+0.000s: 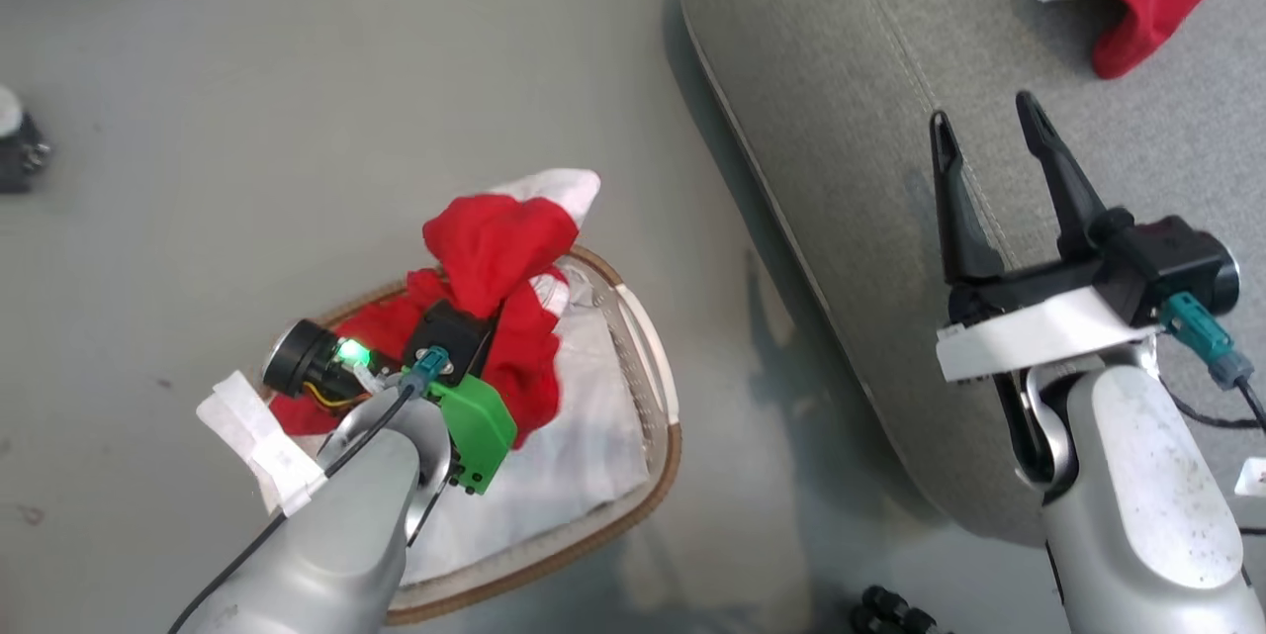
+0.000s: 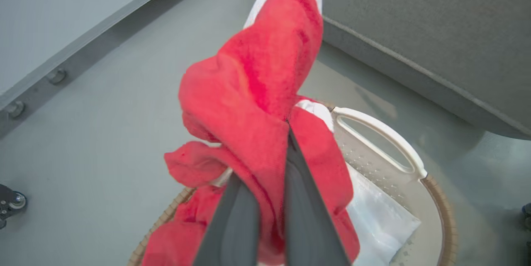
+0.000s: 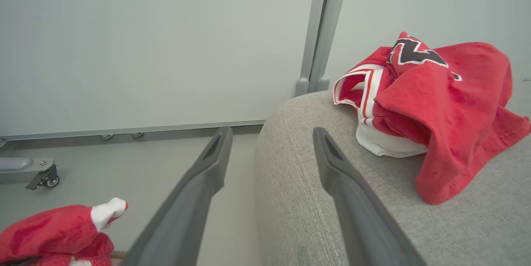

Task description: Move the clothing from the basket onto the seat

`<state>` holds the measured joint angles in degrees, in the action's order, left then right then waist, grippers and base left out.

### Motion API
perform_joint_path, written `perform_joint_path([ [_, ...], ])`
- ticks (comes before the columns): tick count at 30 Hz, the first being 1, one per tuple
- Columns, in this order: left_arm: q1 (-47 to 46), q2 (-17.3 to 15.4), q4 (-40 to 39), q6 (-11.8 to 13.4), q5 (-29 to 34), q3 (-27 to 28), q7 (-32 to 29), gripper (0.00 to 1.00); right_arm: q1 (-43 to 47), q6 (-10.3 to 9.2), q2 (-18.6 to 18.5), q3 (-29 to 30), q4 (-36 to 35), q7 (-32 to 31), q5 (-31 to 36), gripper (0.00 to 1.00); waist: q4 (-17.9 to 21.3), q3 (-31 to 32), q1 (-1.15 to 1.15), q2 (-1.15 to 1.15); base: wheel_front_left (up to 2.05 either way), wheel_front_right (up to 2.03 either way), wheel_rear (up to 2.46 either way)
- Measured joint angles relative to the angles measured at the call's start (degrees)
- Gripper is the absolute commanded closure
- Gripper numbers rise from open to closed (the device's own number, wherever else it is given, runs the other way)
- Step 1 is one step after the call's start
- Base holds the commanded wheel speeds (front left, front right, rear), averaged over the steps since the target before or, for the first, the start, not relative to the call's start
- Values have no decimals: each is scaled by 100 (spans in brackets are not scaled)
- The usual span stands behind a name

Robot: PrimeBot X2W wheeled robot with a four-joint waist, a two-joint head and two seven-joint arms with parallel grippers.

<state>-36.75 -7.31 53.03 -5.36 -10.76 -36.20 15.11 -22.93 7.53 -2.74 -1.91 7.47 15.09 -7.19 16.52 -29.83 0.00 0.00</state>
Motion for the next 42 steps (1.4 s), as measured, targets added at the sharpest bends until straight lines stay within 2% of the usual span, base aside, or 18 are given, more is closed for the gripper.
perform_joint_path([
  [8,-95,-394,-1189,-119,157,-113,0,100,603,0,-2,55,272,0,302,0,-406,1033,0,0,0,0,0],
  [17,-907,-467,-1595,-194,71,-383,-76,100,955,0,-4,-146,442,0,430,0,-768,2077,0,0,0,0,0],
  [27,-1880,-255,-1712,-203,-137,-522,-294,100,844,0,-4,-823,443,0,409,0,-1091,2800,0,0,0,0,0],
  [36,-2364,8,-1423,-212,-294,-711,-324,100,522,0,-4,-1495,456,0,321,0,-1229,2955,0,0,0,0,0],
  [42,-2477,125,-1324,-213,-382,-843,-283,100,42,0,-3,-1680,543,0,415,0,-1286,2957,0,0,0,0,0],
])
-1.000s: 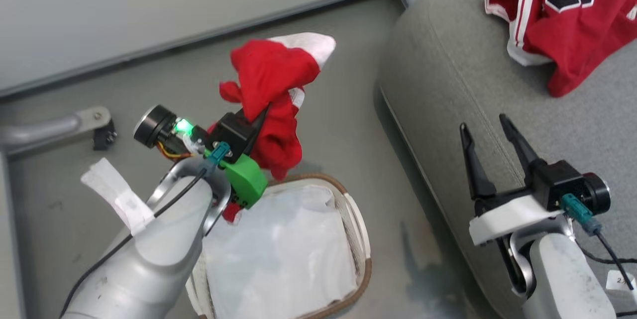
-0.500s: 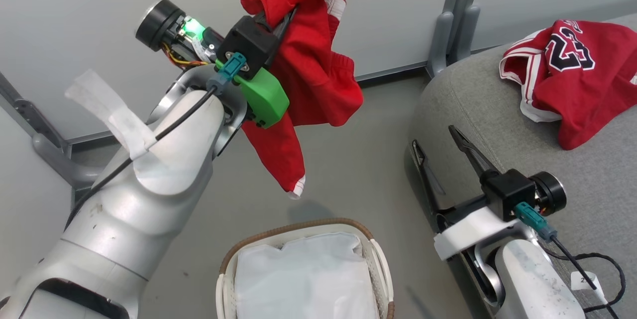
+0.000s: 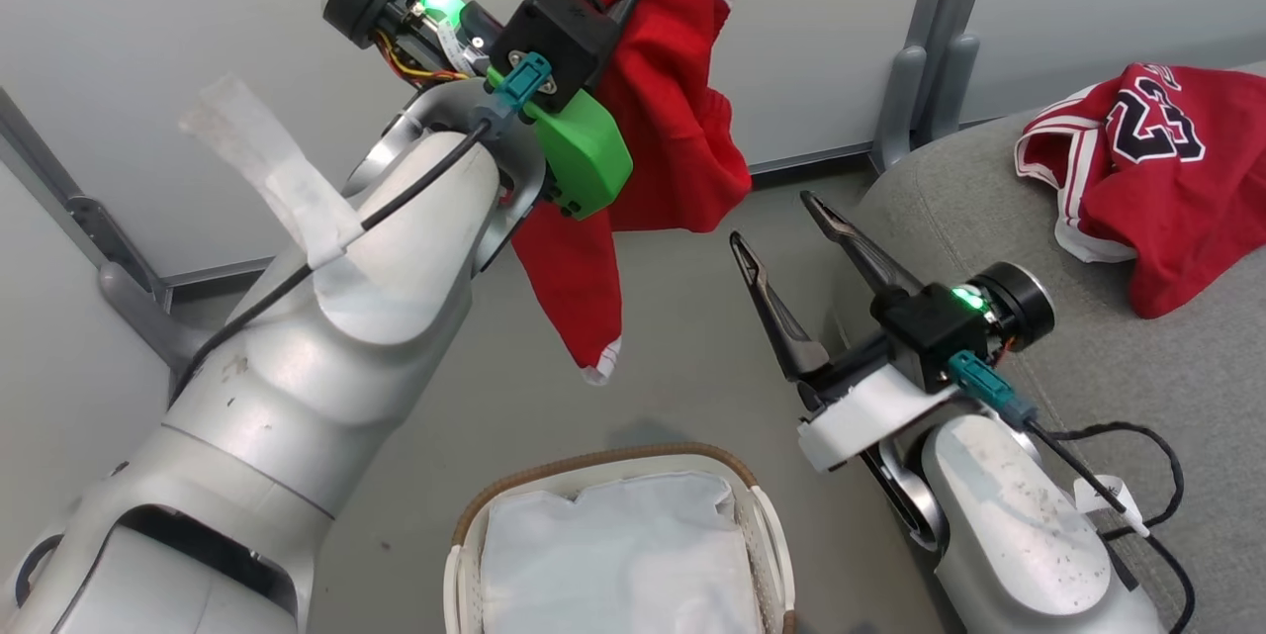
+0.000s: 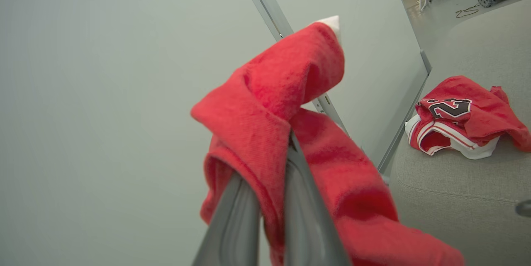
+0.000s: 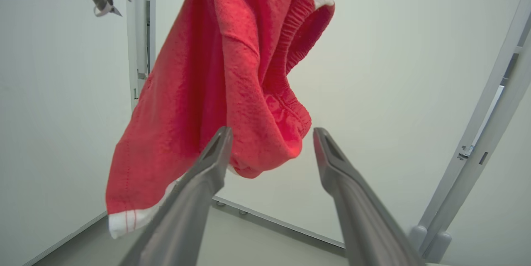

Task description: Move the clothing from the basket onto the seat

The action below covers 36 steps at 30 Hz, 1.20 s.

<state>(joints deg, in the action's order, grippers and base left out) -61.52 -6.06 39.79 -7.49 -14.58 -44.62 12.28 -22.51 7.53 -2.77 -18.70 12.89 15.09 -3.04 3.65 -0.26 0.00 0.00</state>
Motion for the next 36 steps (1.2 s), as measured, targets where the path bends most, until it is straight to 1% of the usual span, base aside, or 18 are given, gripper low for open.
perform_joint_path([
  [4,-43,86,26,0,-110,-133,21,100,-361,0,-1,-26,268,0,168,0,-65,-3,0,0,0,0,0],
  [10,-108,186,-58,0,-336,-360,65,100,-857,0,-1,-108,938,0,292,0,-190,3,0,0,0,0,0],
  [14,-108,253,-212,0,-570,-586,65,100,-1207,0,-2,-271,1369,0,311,0,-299,6,0,0,0,0,0],
  [19,-110,289,-386,0,-734,-808,65,100,-1504,0,1,-573,1517,0,122,0,-395,17,0,0,0,0,0],
  [23,-111,303,-490,0,-895,-955,64,100,-1664,0,-1,-669,1606,0,4,0,-452,35,0,0,0,0,0],
  [24,-111,304,-513,0,-929,-979,63,100,-1686,0,-1,-681,1619,0,-31,36,-465,42,0,0,0,0,0],
  [25,-110,304,-532,0,-962,-999,63,100,-1690,0,-1,-700,1629,0,-64,55,-476,50,0,0,0,0,0],
  [26,-110,305,-543,0,-984,-1009,63,100,-1690,0,-1,-719,1639,0,-79,71,-483,56,0,0,0,0,0],
  [27,-110,307,-546,0,-1015,-1016,63,100,-1690,0,-1,-745,1646,0,-108,84,-490,64,0,0,0,0,0],
  [28,-109,307,-543,0,-1028,-1020,63,100,-1690,0,-1,-769,1648,0,-129,100,-495,72,0,0,0,0,0],
  [36,34,256,-365,18,-1227,-953,67,100,-1672,0,-1,-812,1686,0,-166,100,-474,106,0,0,0,0,0],
])
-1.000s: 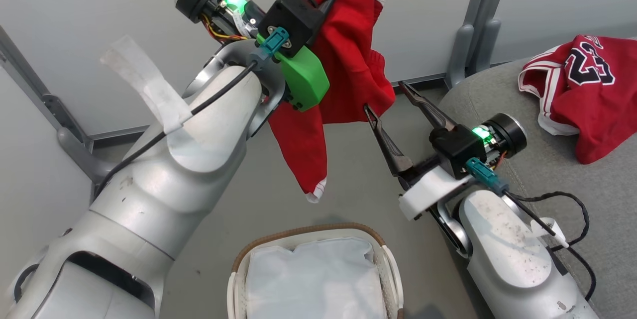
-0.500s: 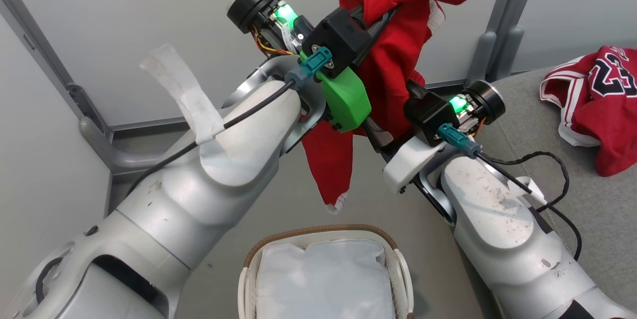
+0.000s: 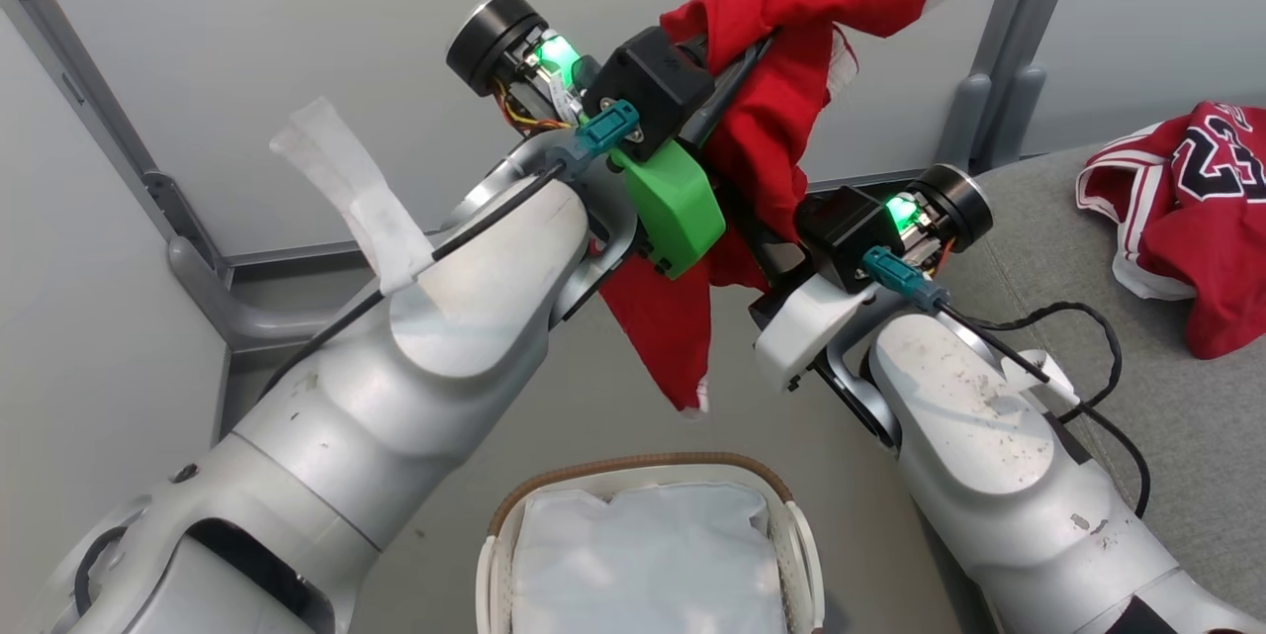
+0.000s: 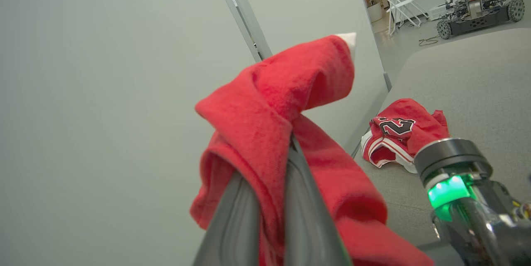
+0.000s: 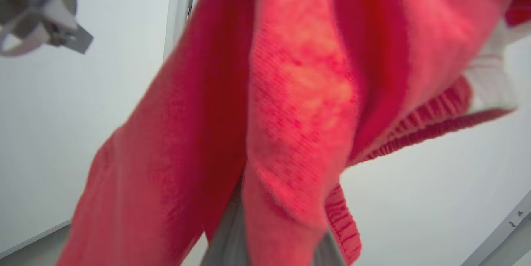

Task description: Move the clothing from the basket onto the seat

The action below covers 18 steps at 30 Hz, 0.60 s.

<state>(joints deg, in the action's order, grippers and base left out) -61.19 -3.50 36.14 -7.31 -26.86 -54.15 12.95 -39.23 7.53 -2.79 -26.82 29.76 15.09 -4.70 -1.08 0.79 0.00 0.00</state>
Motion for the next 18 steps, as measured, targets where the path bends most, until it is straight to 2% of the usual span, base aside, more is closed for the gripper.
perform_joint_path([
  [16,248,-78,359,2,-333,147,107,100,10,0,0,70,87,0,-32,100,17,1,0,0,0,0,0],
  [17,288,-78,371,2,-370,170,121,75,10,0,0,86,93,0,-32,100,14,-3,0,0,0,0,0],
  [18,328,-79,371,2,-397,187,125,66,11,0,0,104,99,0,-32,100,12,-5,0,0,0,0,0],
])
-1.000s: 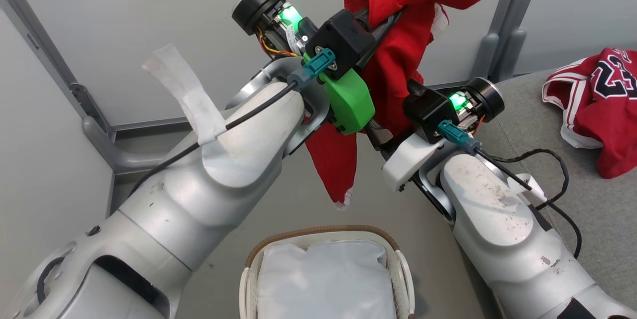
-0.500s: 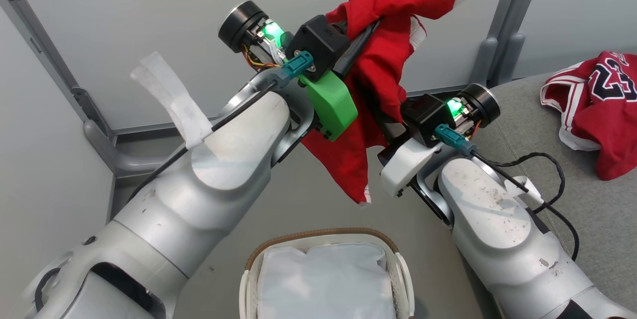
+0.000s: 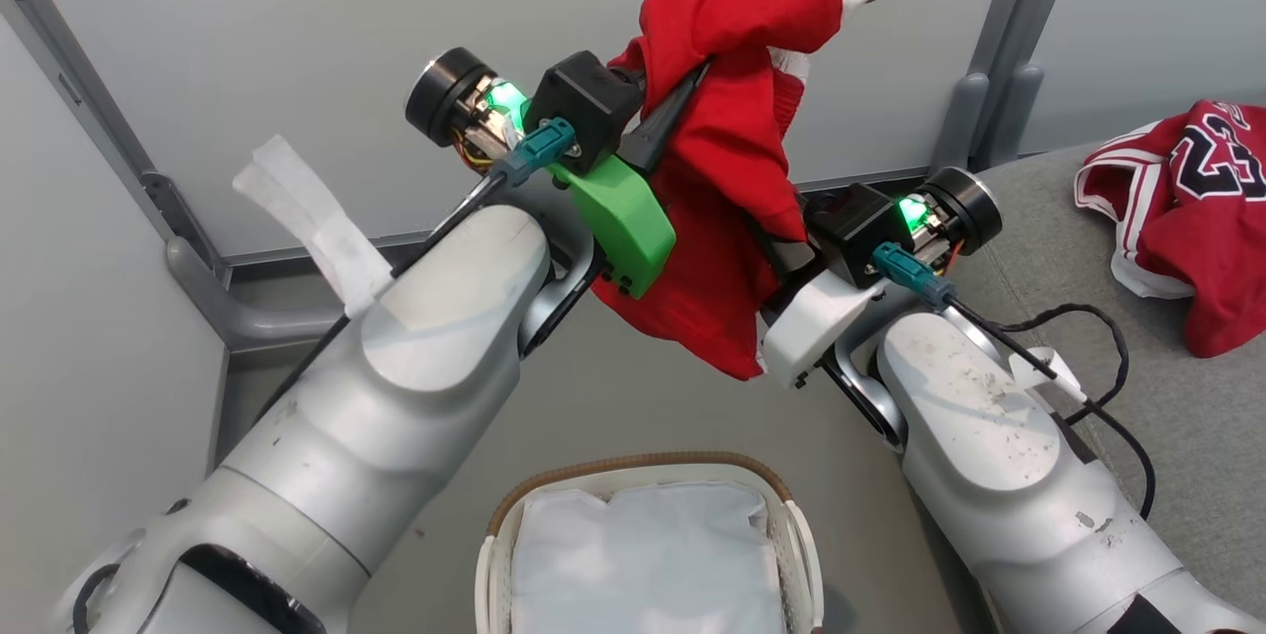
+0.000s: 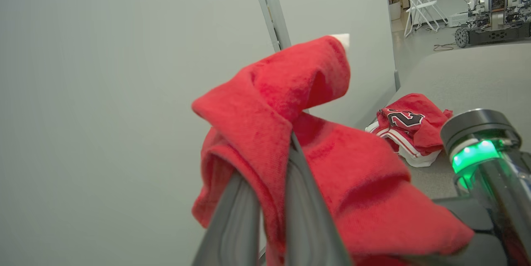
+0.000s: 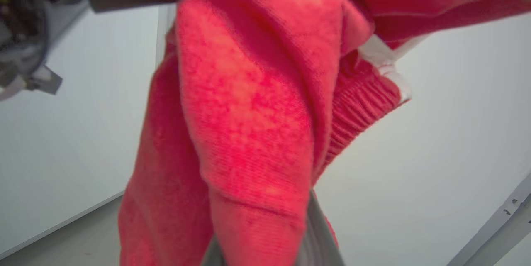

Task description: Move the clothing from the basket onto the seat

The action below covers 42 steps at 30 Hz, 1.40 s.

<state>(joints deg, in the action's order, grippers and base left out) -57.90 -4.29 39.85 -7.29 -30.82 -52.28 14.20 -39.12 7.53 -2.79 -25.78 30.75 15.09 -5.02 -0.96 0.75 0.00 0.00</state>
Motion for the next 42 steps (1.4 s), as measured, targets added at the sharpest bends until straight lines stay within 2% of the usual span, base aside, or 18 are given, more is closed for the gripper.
perform_joint_path([
  [1,64,-2,-2,0,-20,23,12,0,2,0,0,30,5,0,1,100,-3,-3,0,0,0,0,0],
  [7,722,-32,-34,5,-73,116,58,0,43,0,0,235,40,0,55,100,-31,-32,0,0,0,0,0],
  [10,1098,-59,-345,85,81,293,83,0,68,0,-1,365,52,0,110,100,-45,-62,0,0,0,0,0],
  [14,1837,-58,-675,180,278,633,92,0,93,0,-1,541,55,0,185,100,-57,-102,0,0,0,0,0],
  [26,3402,-14,-1194,116,921,1535,93,0,349,0,1,1018,0,0,302,100,46,-172,0,0,0,0,0],
  [37,3929,111,-1365,29,1210,2028,93,0,553,0,1,1352,-7,0,356,100,256,-201,0,0,0,0,0],
  [42,4051,131,-1575,20,1322,2195,94,0,609,0,3,1443,-8,0,430,100,486,-204,0,0,0,0,0],
])
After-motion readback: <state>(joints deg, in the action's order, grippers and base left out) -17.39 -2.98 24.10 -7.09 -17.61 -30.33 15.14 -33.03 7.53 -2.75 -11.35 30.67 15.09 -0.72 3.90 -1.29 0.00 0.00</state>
